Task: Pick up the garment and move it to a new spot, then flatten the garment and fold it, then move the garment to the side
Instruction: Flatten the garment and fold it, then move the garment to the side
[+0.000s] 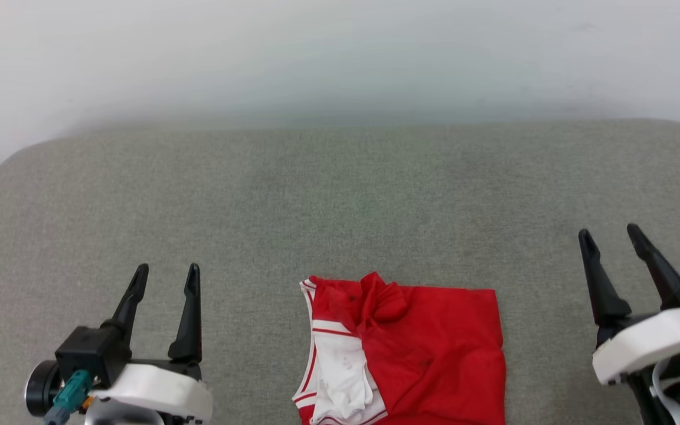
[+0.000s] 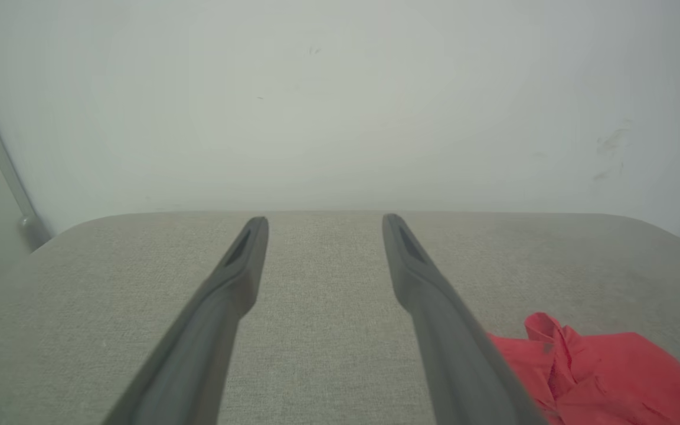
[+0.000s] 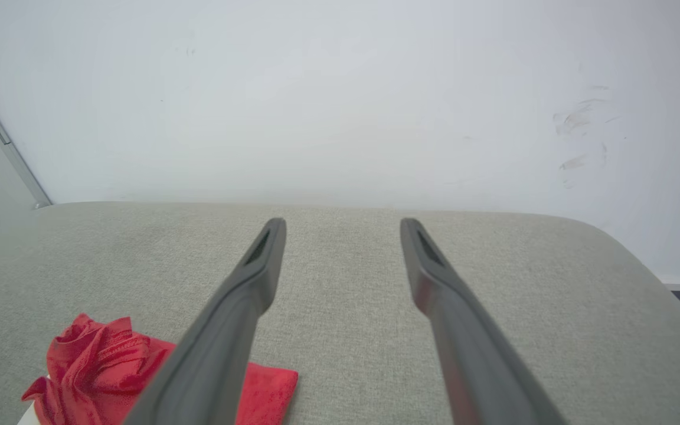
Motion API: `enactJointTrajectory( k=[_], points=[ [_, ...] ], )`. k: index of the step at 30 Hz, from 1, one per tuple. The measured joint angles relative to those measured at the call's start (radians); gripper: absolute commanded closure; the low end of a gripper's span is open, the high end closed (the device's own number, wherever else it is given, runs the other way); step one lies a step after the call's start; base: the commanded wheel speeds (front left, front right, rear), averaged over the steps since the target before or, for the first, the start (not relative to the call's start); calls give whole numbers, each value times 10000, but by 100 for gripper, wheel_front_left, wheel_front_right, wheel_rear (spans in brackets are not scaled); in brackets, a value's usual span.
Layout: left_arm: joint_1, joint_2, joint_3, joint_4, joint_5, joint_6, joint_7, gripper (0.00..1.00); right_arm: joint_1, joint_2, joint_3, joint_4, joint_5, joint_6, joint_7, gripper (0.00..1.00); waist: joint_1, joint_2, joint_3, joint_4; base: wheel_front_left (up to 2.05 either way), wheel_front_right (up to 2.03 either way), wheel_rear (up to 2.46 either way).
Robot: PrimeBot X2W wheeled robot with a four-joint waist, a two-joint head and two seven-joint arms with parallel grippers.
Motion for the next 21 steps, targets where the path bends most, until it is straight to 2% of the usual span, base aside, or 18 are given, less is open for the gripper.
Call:
enactJointTrajectory(
  k=[9,21],
  points=[
    [984,-50,276,-12,263,282,-86,0,1391,506,190,-894,-324,0,-186,0,-1,0,-635,-299,0,0,0],
    [1141,-313,328,199,445,119,-90,0,1569,681,176,-951,-6,0,148,0,-1,0,-665,-263,0,0,0]
  ],
)
